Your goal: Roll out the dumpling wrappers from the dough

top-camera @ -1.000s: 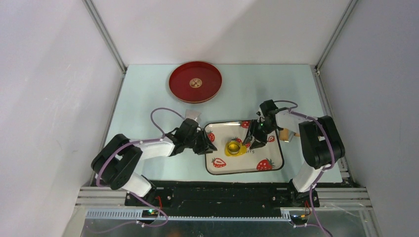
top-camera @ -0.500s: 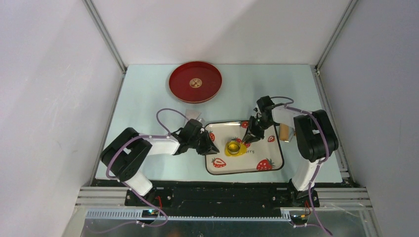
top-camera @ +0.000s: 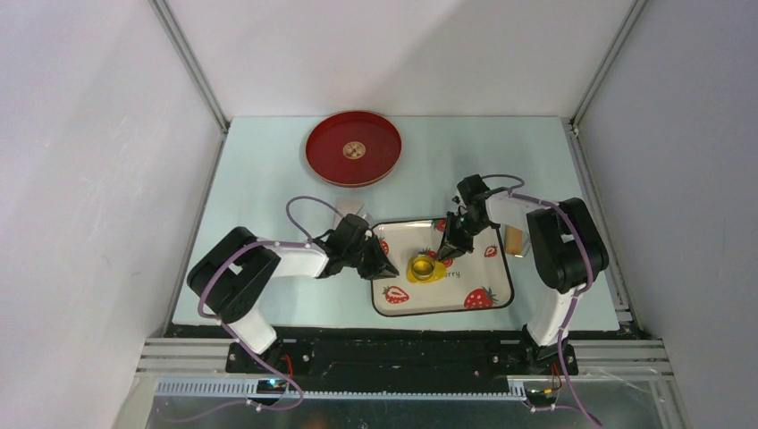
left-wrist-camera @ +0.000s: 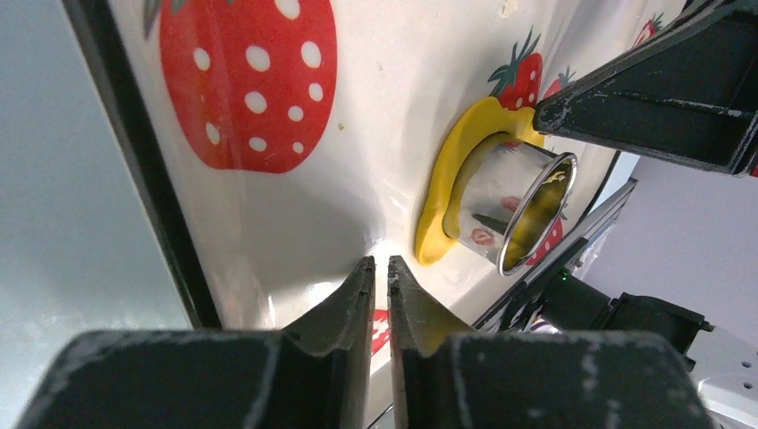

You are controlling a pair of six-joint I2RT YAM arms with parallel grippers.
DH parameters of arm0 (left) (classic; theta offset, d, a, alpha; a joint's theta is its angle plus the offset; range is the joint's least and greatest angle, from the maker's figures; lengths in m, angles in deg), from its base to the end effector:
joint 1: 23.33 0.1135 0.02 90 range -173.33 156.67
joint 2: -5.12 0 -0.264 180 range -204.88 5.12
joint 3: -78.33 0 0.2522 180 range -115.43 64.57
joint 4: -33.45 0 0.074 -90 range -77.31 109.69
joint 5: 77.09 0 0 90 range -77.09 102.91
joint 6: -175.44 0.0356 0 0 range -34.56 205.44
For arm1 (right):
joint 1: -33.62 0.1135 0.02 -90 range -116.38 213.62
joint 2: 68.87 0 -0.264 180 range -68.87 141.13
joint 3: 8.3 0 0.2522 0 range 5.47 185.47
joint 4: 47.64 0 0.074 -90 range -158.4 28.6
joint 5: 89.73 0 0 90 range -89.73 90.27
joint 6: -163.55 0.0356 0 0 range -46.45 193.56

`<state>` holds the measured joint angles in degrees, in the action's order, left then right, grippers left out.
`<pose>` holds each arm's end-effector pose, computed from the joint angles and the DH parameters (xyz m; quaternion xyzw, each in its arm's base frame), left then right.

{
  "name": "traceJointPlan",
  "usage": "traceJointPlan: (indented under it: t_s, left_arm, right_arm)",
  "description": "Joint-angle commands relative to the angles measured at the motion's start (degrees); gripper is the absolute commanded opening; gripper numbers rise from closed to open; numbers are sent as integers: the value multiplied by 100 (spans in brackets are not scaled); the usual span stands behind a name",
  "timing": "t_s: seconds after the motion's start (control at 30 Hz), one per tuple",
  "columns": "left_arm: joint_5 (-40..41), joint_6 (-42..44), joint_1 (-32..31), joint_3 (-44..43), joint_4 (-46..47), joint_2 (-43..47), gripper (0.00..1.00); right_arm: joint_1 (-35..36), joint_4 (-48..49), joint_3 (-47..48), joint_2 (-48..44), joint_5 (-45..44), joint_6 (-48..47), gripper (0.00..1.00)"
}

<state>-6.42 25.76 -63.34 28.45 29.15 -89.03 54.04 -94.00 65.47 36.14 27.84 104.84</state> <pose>0.2152 -0.1960 0.1201 -0.0990 0.9187 -0.3678 0.1048 0.3004 0.1294 0.1346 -0.0658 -0.9636 -0.2589 0.0089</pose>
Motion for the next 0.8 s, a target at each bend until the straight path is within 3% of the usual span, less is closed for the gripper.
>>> traceJointPlan:
  t_s: [0.0,0.77]
  left_arm:
    - [373,98,-29,-13,-680,-268,17]
    - [461,114,-51,-352,-1253,-634,15]
  right_arm:
    - [110,-239,-154,114,-769,-216,15]
    - [324,-435,-878,-503,-820,-345,16]
